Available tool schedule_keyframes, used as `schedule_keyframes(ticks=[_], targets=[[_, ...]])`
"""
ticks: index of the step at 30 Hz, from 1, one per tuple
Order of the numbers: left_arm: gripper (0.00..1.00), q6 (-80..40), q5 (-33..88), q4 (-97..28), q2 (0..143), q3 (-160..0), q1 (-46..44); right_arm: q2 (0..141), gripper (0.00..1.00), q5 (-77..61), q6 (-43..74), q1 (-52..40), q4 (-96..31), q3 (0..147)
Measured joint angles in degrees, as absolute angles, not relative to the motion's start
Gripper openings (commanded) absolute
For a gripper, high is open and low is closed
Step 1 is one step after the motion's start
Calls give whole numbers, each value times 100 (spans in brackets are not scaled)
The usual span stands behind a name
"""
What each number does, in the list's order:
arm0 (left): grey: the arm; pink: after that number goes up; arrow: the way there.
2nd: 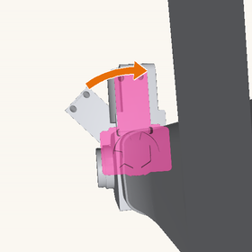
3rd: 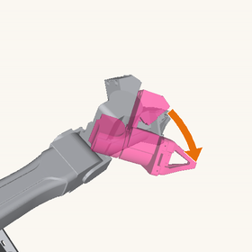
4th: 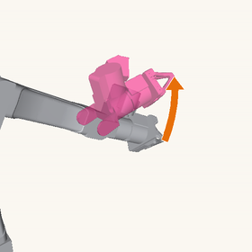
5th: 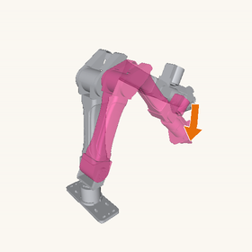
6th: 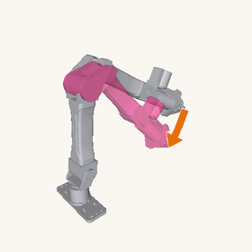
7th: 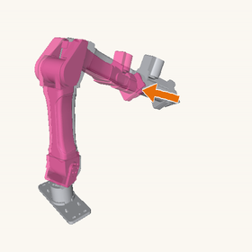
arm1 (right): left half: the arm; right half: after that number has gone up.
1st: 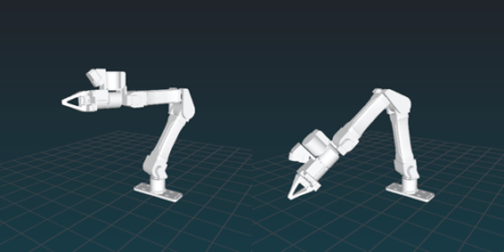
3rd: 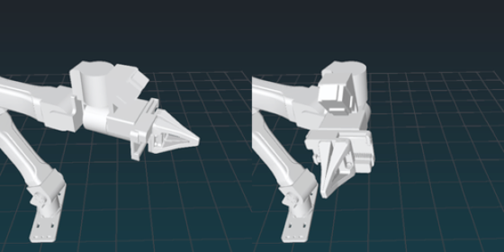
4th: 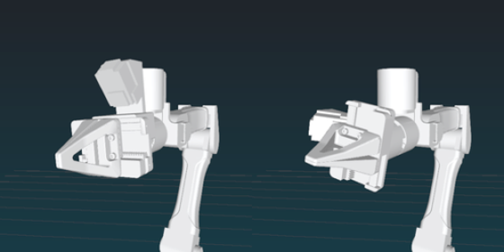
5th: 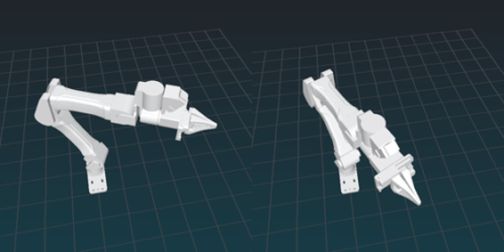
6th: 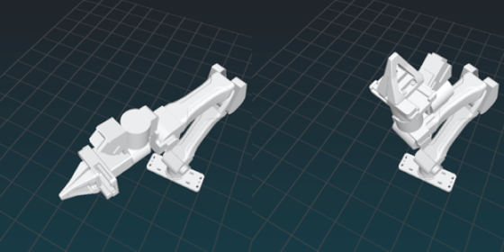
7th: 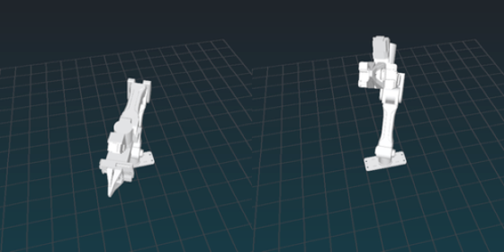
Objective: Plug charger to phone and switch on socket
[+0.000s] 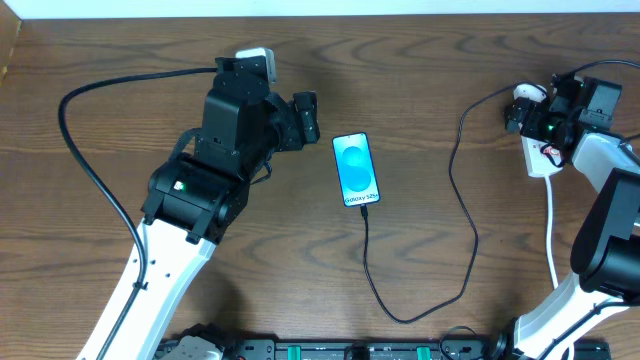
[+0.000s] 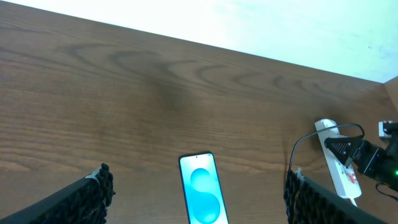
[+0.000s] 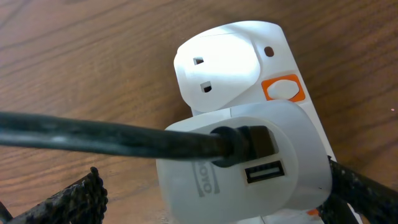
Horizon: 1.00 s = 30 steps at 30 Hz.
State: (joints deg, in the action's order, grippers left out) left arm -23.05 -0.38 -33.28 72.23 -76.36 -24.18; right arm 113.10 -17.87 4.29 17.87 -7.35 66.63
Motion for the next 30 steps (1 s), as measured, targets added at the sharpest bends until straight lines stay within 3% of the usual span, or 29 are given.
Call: schedule_keyframes(ticks=[17,30], targets=[[89,-2305,-38,-3328,7225,-7636,-2418,11330,99,-1752,569,1793,-849,6794],[89,-2305,-38,-3326,7225,-7636,-2418,11721,99,-2362,397,2051,-2434,7992]])
